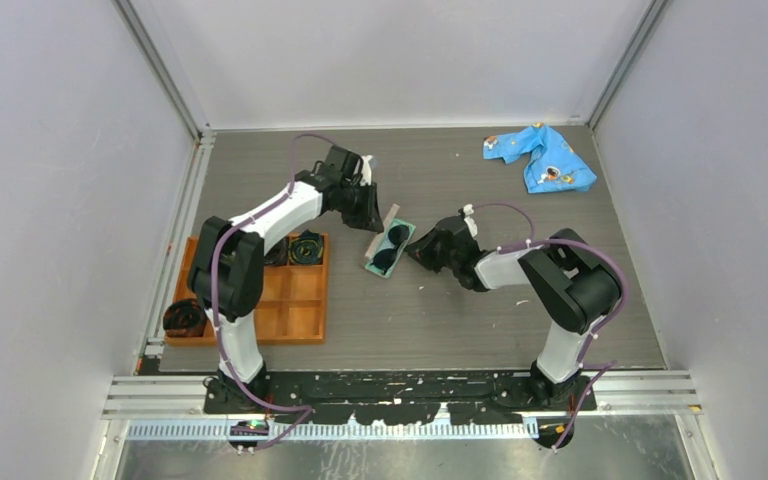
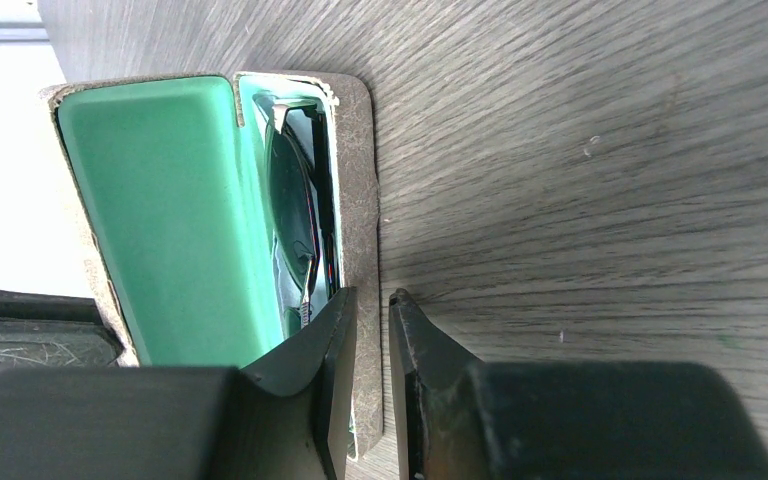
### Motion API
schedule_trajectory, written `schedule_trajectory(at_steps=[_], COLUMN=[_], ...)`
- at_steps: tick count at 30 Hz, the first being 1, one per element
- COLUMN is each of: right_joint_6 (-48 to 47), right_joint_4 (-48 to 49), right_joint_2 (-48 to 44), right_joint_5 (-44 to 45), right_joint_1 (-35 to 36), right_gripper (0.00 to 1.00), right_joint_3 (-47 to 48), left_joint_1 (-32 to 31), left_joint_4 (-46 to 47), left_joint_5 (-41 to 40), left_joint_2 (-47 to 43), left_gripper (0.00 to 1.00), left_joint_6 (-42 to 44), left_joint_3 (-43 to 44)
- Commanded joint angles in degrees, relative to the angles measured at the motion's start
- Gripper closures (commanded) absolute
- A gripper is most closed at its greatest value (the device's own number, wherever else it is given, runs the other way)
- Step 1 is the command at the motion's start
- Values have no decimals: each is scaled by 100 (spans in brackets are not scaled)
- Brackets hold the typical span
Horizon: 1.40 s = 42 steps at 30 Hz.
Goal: Organize the sunglasses
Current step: Close the sunglasses case at the center of the board, then reset both arms
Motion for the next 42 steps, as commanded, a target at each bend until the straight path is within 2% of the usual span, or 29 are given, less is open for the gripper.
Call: schedule_trajectory(at_steps=[1, 24, 31, 34, 36, 40, 42], right_joint_6=[19, -14, -94, -275, -516, -1197, -1631], right_joint_4=[189, 117, -25, -388, -859, -2261, -3326], right_joint_2=[185, 178, -141, -598, -1069, -2463, -3128], right_joint_5=[19, 0, 47, 135, 320, 1068, 1512], right_joint_1=[38, 30, 16, -31, -71, -130, -154], right_gripper=[76, 76, 76, 73, 67, 52, 44], right_joint_3=[178, 241, 168, 106, 79, 215, 426], left_joint_1=[-83, -193, -194, -194, -194, -194, -189], left_joint_4=[235, 424, 347, 271, 195, -83, -235], left_joint_5=[212, 490, 463, 428, 356, 91, -62], left_joint_2=[306, 588, 521, 354, 129, -475, -933], left_gripper=[82, 82, 83, 82, 81, 77, 75], left_joint_6=[-130, -279, -262, -244, -218, -147, -95], left_joint_3=[-216, -182, -159, -138, -119, 30, 116])
